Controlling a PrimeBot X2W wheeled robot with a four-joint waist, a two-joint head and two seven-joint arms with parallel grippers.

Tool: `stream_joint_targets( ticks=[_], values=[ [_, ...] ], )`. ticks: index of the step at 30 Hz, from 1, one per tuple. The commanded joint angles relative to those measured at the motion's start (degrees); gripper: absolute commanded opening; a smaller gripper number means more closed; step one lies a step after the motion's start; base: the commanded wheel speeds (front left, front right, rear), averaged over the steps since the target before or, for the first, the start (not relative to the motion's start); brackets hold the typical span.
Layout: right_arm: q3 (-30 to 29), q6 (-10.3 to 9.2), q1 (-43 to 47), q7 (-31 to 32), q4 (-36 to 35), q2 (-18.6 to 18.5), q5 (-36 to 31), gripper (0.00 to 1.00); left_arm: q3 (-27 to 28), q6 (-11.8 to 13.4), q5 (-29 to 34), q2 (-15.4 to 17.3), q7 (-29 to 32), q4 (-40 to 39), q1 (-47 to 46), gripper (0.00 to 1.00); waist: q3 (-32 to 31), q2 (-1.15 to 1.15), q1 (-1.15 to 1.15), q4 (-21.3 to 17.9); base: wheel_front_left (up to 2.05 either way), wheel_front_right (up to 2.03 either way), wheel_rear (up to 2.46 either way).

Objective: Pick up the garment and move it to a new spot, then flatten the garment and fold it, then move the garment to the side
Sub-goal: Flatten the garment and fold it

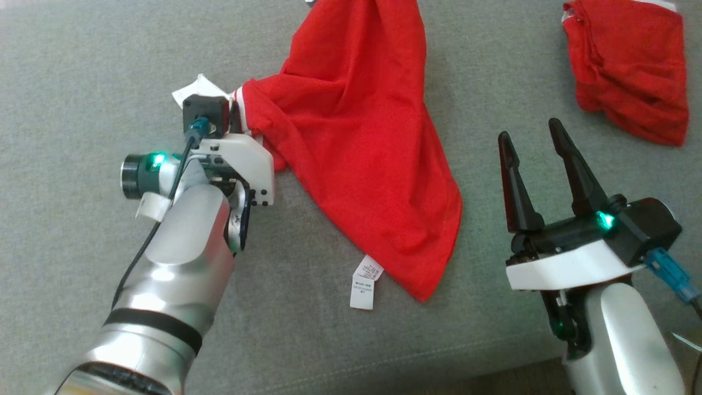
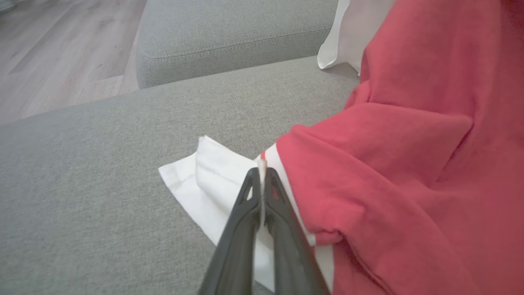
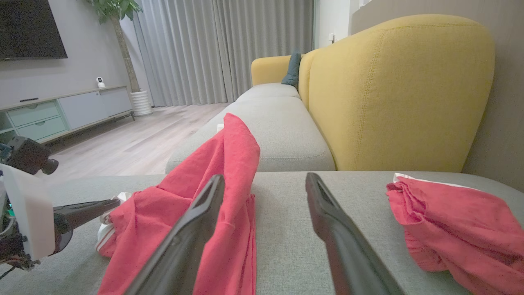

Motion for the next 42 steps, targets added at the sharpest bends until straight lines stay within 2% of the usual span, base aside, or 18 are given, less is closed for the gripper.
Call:
stream_joint_targets(
  ticks=[1,5,9,19,22,29,34,35,36,37,42],
  values=[
    [0.9,-0.05,0.6,-0.2,-1.8,-0.1,0.0,1.0,1.8,0.4,-0.3,1.4,-1.0,-1.3,-1.8,0.0,-0.1,0.0,0.0,0.1,0.0,0.0,0.0],
    [0.3,-0.05,1.5,-0.2,-1.8,-0.1,-0.1,1.0,2.8,0.6,-1.2,1.5,-4.4,-2.7,-0.7,0.0,-0.9,0.0,0.0,1.3,0.0,0.0,0.0],
    [-0.2,-0.05,2.7,-0.1,-1.7,-0.1,0.0,1.0,4.0,0.6,-2.3,1.8,-6.8,-8.3,2.9,0.0,-1.9,0.0,0.0,3.5,0.0,0.0,0.0],
    [-1.4,-0.05,5.5,1.6,-2.3,-0.1,-0.6,1.0,4.5,2.3,-2.4,4.9,-7.5,-27.9,22.2,0.0,-3.5,0.0,0.0,9.4,0.0,0.0,0.0],
    [-1.9,-0.05,6.2,2.6,-2.7,-0.1,-1.2,1.0,3.9,2.9,-2.4,5.4,-7.5,-32.2,27.3,0.0,-3.4,0.0,0.0,10.1,0.0,0.0,0.0],
    [-3.9,-0.05,6.3,3.7,-3.6,-0.2,-2.1,1.0,0.3,3.1,-1.9,5.4,-5.5,-36.8,33.9,0.0,-2.8,0.0,0.0,10.3,0.0,0.0,0.0],
    [-4.1,-0.05,6.2,4.3,-3.5,-0.2,-2.2,1.0,-2.7,1.5,-1.6,5.0,-3.3,-36.9,34.7,0.0,-2.9,0.0,0.0,9.8,0.0,0.0,0.0],
    [-4.3,-0.05,6.3,4.4,-3.4,-0.2,-2.2,1.0,-3.0,1.3,-1.7,4.9,-3.2,-36.9,34.8,0.12,-3.1,0.0,0.0,9.6,0.0,0.0,0.0],
    [-4.6,-0.05,6.4,4.6,-3.2,-0.2,-2.1,1.0,-3.2,1.0,-1.9,4.9,-3.2,-37.0,34.8,0.45,-3.2,0.0,0.0,9.5,0.0,0.0,0.0],
    [-5.0,-0.05,6.5,4.7,-3.0,-0.2,-2.0,1.0,-3.2,1.0,-1.9,5.0,-3.4,-37.3,34.7,1.0,-3.4,0.0,0.0,9.4,0.0,0.0,0.0],
    [-7.9,-0.05,6.9,4.8,-2.4,-0.2,-2.2,1.0,-1.8,1.5,-1.8,6.1,-5.1,-39.7,34.9,1.0,-4.4,0.0,0.0,9.2,0.0,0.0,0.0]
  ],
)
